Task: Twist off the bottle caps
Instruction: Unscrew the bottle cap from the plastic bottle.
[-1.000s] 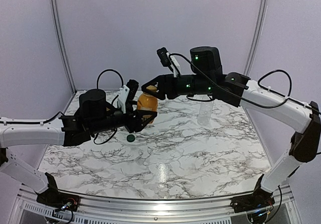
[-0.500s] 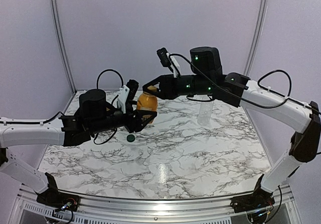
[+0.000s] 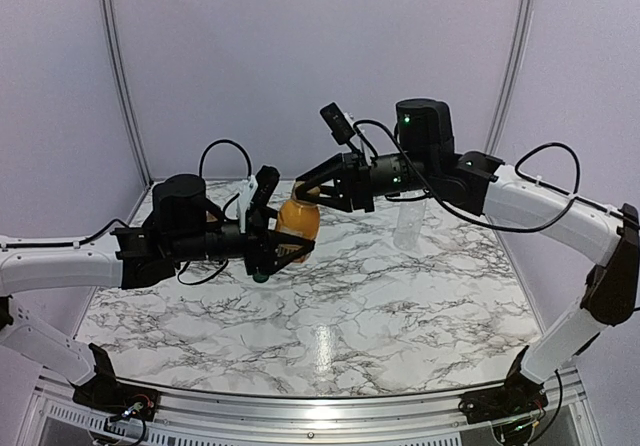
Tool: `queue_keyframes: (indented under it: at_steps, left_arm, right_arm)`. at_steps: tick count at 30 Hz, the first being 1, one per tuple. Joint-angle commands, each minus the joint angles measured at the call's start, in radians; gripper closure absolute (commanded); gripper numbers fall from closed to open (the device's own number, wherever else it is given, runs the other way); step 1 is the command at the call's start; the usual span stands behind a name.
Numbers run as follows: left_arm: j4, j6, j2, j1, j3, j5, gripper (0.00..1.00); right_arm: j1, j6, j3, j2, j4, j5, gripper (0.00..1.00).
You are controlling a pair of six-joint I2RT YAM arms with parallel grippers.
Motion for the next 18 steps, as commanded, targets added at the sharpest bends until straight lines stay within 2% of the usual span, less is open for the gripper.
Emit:
queue_keyframes:
  at_steps: [1, 7, 12, 18]
  left_arm:
    - [0.086, -0.025, -0.055, -0.010, 0.031, 0.355, 0.85]
    - [0.120, -0.088, -0.047, 0.003, 0.053, 0.530, 0.83]
    - [0.130, -0.098, -0.044, 0.008, 0.052, 0.539, 0.82]
    - [0.130, -0.092, -0.026, 0.013, 0.036, 0.457, 0.84]
  right_arm:
    - [-0.031, -0.170, -0.031, -0.009, 0.050, -0.299, 0.90]
    - [-0.053, -0.215, -0.030, -0.008, 0.046, -0.460, 0.88]
    - [-0.058, -0.228, -0.028, -0.016, 0.021, -0.446, 0.81]
    - [-0.060, -0.157, -0.026, -0.040, 0.009, -0.290, 0.59]
